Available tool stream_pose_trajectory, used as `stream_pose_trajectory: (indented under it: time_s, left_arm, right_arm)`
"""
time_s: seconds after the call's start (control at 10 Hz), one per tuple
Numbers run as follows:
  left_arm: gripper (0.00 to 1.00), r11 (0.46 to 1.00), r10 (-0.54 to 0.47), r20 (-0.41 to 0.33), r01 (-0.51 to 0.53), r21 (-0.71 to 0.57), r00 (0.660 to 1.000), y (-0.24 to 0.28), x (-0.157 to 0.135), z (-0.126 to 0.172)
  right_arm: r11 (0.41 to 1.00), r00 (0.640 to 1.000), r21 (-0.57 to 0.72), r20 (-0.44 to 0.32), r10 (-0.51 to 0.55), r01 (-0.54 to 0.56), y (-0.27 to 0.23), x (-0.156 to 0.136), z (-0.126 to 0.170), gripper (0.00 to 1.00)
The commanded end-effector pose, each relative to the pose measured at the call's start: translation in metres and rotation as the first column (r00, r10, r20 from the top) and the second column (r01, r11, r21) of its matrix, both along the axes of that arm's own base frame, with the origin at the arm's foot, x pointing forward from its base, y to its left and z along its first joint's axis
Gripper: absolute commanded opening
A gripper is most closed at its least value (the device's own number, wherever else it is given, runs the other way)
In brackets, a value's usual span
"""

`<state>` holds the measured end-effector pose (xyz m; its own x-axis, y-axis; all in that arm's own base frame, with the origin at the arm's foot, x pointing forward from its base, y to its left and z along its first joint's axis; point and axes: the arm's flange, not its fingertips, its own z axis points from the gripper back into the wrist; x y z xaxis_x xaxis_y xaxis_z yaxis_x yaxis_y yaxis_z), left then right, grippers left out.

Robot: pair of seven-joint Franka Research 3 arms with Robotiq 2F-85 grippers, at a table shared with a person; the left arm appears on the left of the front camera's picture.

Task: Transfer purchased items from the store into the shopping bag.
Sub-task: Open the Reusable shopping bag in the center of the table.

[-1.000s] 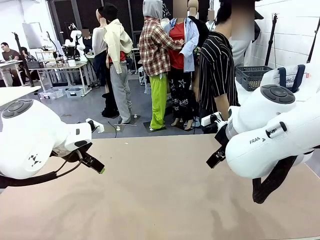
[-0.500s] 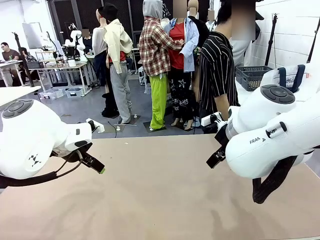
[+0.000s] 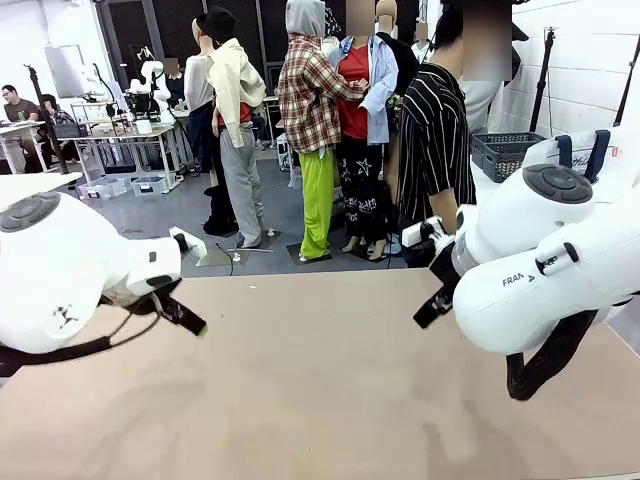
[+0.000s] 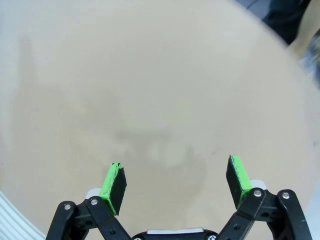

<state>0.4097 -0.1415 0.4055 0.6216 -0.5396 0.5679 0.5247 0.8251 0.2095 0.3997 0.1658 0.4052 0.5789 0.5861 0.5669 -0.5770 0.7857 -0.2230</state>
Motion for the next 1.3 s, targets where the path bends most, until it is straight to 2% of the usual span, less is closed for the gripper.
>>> stream_pose_trajectory:
  time_s: [0.0,0.1,0.2,0.3,0.5,0.6,0.7,0.8,1.0,1.1,1.2]
  left_arm:
    - [1.0,0.992,0.122,0.257,-0.127,0.0,0.959,0.022,-0.006,0.078]
    - [1.0,0.977,0.189,0.342,-0.21,0.024,0.921,0.047,-0.006,0.109]
    - [1.0,0.949,0.291,0.344,-0.315,0.016,0.893,0.082,-0.006,0.131]
    - [1.0,0.912,0.389,0.331,-0.411,-0.005,0.86,0.121,-0.004,0.139]
    - [1.0,0.822,0.564,0.24,-0.566,-0.071,0.79,0.188,-0.023,0.124]
    - [1.0,0.781,0.623,0.179,-0.617,-0.096,0.761,0.209,-0.026,0.105]
    - [1.0,0.755,0.656,0.114,-0.648,-0.104,0.746,0.222,-0.035,0.085]
    - [1.0,0.729,0.684,0.083,-0.674,-0.121,0.725,0.232,-0.04,0.075]
    - [1.0,0.717,0.695,0.085,-0.68,-0.156,0.714,0.233,-0.046,0.073]
    - [1.0,0.74,0.671,0.107,-0.652,-0.165,0.734,0.211,-0.043,0.075]
    - [1.0,0.727,0.686,0.065,-0.678,-0.109,0.725,0.253,-0.006,0.09]
  right_arm:
    - [0.997,0.971,0.024,0.227,-0.075,0.071,-0.005,0.003,0.075,1.0]
    - [0.99,0.94,0.038,0.312,-0.138,0.133,-0.02,0.008,0.108,1.0]
    - [0.967,0.895,0.068,0.365,-0.254,0.247,-0.053,0.01,0.138,1.0]
    - [0.923,0.835,0.11,0.397,-0.382,0.37,-0.093,0.015,0.16,1.0]
    - [0.823,0.743,0.189,0.356,-0.566,0.536,-0.17,0.013,0.164,1.0]
    - [0.767,0.7,0.22,0.315,-0.641,0.603,-0.203,0.013,0.155,1.0]
    - [0.72,0.673,0.232,0.256,-0.694,0.654,-0.228,0.01,0.134,1.0]
    - [0.691,0.656,0.25,0.219,-0.723,0.678,-0.242,0.005,0.119,1.0]
    - [0.666,0.641,0.282,0.189,-0.744,0.69,-0.253,0.0,0.101,1.0]
    - [0.695,0.663,0.223,0.208,-0.719,0.684,-0.266,0.004,0.118,1.0]
    - [0.695,0.663,0.223,0.208,-0.719,0.684,-0.266,0.004,0.118,1.0]
